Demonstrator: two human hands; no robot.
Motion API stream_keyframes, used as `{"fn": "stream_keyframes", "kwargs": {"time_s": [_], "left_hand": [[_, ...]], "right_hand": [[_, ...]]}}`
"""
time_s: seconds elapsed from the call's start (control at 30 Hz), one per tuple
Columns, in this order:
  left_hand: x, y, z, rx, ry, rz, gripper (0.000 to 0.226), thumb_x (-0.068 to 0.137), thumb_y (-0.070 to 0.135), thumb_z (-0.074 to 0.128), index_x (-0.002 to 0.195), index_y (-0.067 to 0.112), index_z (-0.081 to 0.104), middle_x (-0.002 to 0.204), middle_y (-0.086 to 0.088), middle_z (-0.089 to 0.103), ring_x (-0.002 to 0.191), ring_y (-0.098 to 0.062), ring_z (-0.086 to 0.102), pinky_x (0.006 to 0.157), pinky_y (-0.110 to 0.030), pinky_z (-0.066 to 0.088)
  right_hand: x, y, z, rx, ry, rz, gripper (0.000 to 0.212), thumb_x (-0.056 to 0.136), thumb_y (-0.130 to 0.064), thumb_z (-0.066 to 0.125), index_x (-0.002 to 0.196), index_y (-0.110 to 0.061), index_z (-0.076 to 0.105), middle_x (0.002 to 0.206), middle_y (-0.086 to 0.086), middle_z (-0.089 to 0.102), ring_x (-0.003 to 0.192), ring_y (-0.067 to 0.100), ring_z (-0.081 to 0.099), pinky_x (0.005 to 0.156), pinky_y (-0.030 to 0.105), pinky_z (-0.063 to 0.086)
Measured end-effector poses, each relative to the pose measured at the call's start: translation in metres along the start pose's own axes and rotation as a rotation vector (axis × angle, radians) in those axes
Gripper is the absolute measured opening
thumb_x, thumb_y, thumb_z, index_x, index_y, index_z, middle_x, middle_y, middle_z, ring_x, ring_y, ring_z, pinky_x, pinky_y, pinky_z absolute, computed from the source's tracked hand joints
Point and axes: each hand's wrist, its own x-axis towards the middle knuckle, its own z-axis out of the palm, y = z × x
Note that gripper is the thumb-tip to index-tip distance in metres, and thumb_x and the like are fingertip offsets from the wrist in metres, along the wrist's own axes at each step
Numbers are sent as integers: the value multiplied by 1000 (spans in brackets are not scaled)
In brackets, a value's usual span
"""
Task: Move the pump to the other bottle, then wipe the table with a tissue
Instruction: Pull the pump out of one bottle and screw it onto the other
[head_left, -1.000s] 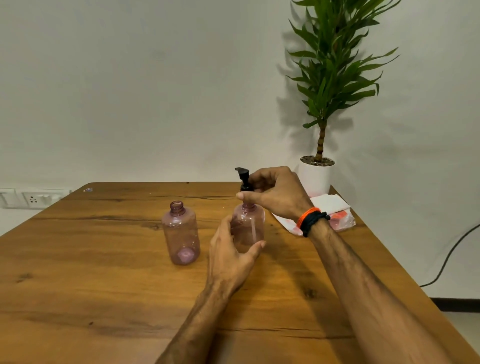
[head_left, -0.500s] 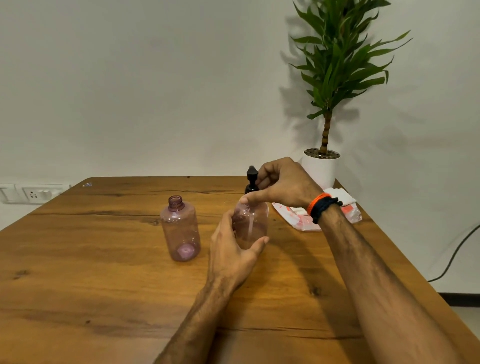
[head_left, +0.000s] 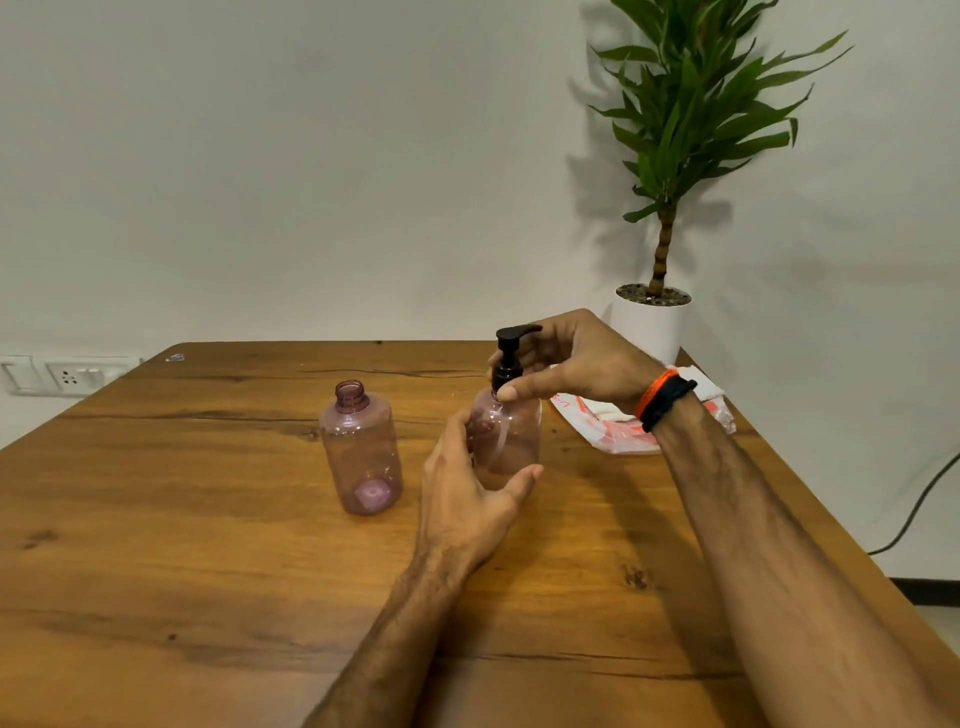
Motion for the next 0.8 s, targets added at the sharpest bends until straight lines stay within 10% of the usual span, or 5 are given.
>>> {"fn": "stream_keyframes", "kwargs": {"time_s": [0.2, 0.4, 0.63, 0.8], "left_hand": [[0, 0, -1, 11, -9, 4, 82, 63, 43, 84, 131, 36, 39, 115, 23, 48, 109, -2, 53, 89, -19, 48], [0, 0, -1, 1, -20, -9, 82, 64, 43, 84, 132, 35, 39, 117, 19, 50, 109, -4, 53, 89, -20, 49], [0, 2, -2, 9, -22, -7, 81, 64, 43, 84, 131, 38, 39, 118, 21, 50, 110, -2, 53, 89, -18, 46], [-1, 4, -4, -4, -32, -7, 81, 65, 42, 84, 132, 33, 40, 116, 21, 51, 107, -1, 53, 88, -17, 46]], "right_hand": [[8, 3, 8, -49, 108, -1, 41, 48, -37, 90, 76, -19, 66, 61, -13, 64, 55, -4, 57, 56, 14, 48], [0, 7, 0, 53, -44, -48, 37, 76, -8, 78, 112, -7, 69, 106, 3, 74, 102, 19, 70, 88, 34, 57], [8, 2, 7, -102, 112, -15, 47, 42, -47, 87, 74, -21, 65, 59, -15, 66, 56, -5, 60, 55, 12, 47], [2, 1, 4, -92, -16, -54, 43, 69, -29, 83, 108, -17, 70, 100, -8, 75, 92, 6, 68, 76, 19, 53]]}}
